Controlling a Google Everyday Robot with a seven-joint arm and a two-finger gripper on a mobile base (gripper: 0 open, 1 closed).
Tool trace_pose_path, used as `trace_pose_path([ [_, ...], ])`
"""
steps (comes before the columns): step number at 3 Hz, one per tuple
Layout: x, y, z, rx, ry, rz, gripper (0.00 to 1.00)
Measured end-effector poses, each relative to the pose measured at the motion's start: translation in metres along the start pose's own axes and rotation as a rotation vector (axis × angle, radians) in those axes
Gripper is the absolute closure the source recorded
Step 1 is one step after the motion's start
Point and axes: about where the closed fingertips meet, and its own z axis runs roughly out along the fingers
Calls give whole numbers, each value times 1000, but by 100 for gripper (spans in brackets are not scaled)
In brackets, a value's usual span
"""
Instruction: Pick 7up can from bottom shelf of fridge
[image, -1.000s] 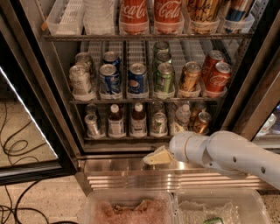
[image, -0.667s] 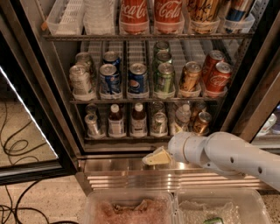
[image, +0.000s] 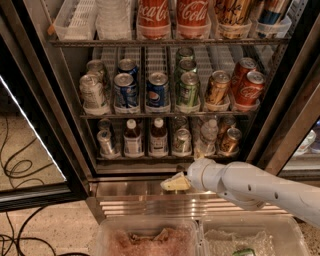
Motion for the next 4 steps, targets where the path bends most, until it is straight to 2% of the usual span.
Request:
trace_pose_path([
  [2,2,-1,7,15,-8,9,0],
  [4,-2,-26,16,99,-18,-30,0],
])
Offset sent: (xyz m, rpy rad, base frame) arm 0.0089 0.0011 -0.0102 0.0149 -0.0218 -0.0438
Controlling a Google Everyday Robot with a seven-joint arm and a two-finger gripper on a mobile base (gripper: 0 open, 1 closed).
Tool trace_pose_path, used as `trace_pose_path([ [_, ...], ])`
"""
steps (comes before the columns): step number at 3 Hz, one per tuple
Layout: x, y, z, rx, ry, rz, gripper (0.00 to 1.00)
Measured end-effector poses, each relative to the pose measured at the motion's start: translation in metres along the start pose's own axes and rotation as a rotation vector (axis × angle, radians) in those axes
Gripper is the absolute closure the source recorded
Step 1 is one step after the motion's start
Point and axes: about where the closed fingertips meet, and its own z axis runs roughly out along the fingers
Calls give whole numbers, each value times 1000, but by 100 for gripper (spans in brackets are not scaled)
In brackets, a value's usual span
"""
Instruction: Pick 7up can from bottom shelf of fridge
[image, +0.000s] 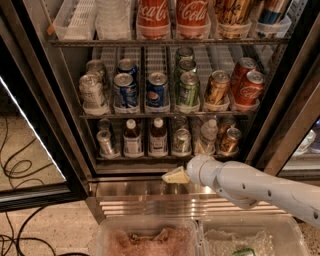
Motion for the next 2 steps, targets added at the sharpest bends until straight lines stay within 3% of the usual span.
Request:
trace_pose_path([
  [2,-8,-17,5,22,-16,-37,0],
])
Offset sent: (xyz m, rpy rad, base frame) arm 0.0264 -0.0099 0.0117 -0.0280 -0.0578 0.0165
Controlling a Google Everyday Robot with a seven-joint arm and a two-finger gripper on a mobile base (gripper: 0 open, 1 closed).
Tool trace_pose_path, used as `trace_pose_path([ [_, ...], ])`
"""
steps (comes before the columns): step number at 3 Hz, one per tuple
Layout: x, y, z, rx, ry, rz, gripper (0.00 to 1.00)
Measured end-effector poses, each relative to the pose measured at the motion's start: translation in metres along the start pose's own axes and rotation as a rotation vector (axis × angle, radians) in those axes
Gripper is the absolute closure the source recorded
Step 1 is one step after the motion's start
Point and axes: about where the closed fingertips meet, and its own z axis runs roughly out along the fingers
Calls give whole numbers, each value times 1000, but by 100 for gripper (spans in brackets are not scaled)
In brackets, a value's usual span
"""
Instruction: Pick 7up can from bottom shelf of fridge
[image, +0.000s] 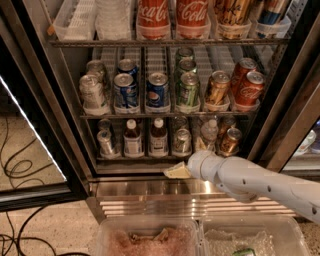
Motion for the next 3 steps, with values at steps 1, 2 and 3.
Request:
trace_pose_path([
  [1,-3,-3,9,-18,-8,-10,0],
  [2,-3,-8,19,-33,-3,-23,0],
  [3,-4,-16,28,-33,4,-34,0],
])
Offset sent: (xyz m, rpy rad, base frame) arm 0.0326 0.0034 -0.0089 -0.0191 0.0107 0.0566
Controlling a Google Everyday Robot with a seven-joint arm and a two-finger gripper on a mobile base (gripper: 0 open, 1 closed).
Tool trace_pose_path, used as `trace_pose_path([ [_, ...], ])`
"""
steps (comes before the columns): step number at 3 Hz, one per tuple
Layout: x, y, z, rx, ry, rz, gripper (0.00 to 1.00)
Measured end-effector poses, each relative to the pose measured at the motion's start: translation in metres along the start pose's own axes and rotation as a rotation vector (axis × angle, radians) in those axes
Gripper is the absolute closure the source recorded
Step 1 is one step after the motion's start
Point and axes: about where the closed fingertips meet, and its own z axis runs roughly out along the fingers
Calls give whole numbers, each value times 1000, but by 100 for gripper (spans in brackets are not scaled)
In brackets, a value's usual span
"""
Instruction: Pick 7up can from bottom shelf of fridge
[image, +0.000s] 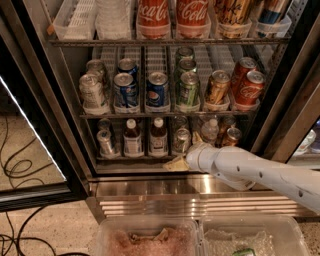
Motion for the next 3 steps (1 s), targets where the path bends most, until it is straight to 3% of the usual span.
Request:
trace_pose_path([
  [1,-4,-13,10,19,10,-23,0],
  [3,-8,-9,18,-4,-1,-33,0],
])
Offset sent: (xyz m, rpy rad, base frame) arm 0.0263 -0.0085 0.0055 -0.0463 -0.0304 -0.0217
